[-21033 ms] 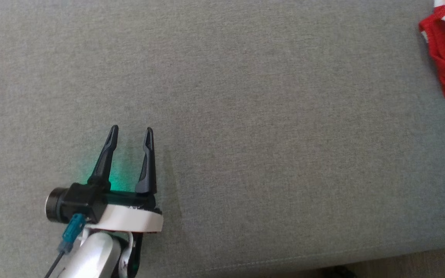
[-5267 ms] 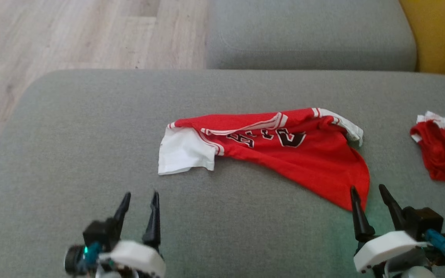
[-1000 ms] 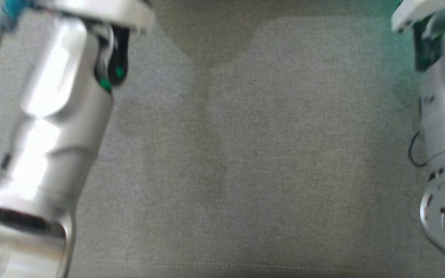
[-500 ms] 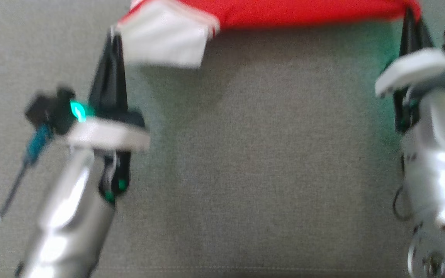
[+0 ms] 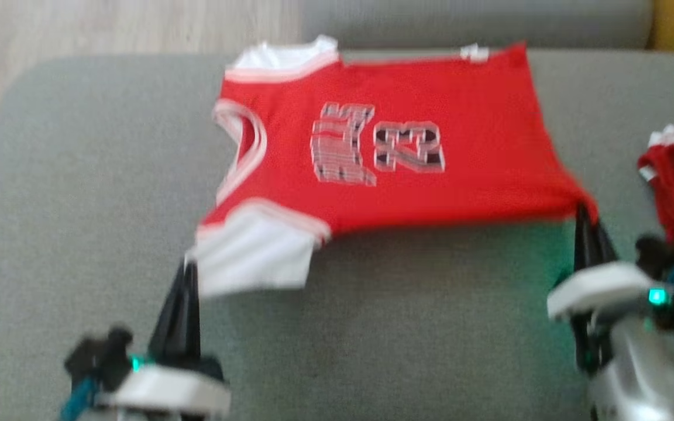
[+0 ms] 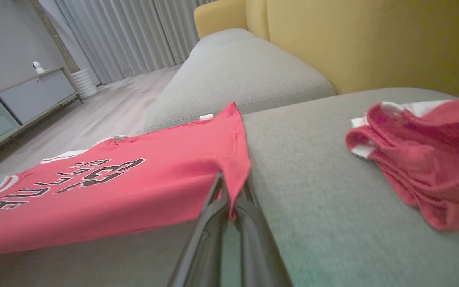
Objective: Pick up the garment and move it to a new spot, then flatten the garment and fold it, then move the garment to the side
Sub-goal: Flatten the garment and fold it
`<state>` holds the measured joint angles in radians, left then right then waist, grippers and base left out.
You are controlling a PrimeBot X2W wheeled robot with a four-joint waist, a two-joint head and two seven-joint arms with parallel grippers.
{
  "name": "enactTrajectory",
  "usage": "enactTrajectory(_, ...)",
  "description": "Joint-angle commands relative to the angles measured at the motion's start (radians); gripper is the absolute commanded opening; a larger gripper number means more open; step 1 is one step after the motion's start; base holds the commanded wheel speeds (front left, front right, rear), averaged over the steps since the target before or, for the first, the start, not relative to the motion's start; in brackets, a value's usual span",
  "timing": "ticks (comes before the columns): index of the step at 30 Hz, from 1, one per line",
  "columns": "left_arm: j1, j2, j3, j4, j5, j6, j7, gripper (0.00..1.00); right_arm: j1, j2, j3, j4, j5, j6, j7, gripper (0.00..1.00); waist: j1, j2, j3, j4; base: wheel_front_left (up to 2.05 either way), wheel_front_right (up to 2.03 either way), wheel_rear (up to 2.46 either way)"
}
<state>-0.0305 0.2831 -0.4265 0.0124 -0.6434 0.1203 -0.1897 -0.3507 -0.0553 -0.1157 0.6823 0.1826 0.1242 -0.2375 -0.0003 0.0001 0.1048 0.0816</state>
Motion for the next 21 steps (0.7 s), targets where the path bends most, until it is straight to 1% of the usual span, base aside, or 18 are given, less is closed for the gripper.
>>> enactTrajectory(1, 0.022, 0.027, 0.031, -0.058, -0.010, 0.019, 0.004, 0.00, 0.027, 0.005, 0.032, -0.056, 0.021, 0.007, 0.007, 0.00, 0.0003, -0.0001, -0.062, 0.000, 0.00, 0.00, 0.00)
enactTrajectory(6, 0.180, 0.038, 0.016, -0.151, -0.027, 0.069, 0.027, 0.00, 0.212, 0.005, 0.032, -0.189, 0.074, 0.007, 0.059, 0.00, 0.0003, -0.0001, -0.108, 0.003, 0.00, 0.00, 0.00)
enactTrajectory(12, 0.287, 0.052, 0.006, -0.236, -0.033, 0.108, 0.043, 0.00, 0.398, 0.005, 0.009, -0.380, 0.087, 0.007, 0.153, 0.00, 0.0003, -0.0001, -0.121, 0.003, 0.00, 0.00, 0.00)
enactTrajectory(16, 0.303, 0.062, -0.003, -0.245, -0.034, 0.111, 0.061, 0.00, 0.457, 0.005, 0.000, -0.469, 0.080, 0.007, 0.223, 0.00, 0.0003, -0.0001, -0.118, 0.001, 0.00, 0.00, 0.00)
enactTrajectory(21, 0.250, 0.055, -0.018, -0.204, -0.049, 0.090, 0.095, 0.00, 0.445, 0.005, 0.000, -0.485, 0.074, 0.007, 0.312, 0.00, 0.0003, -0.0001, -0.106, 0.005, 0.00, 0.00, 0.00)
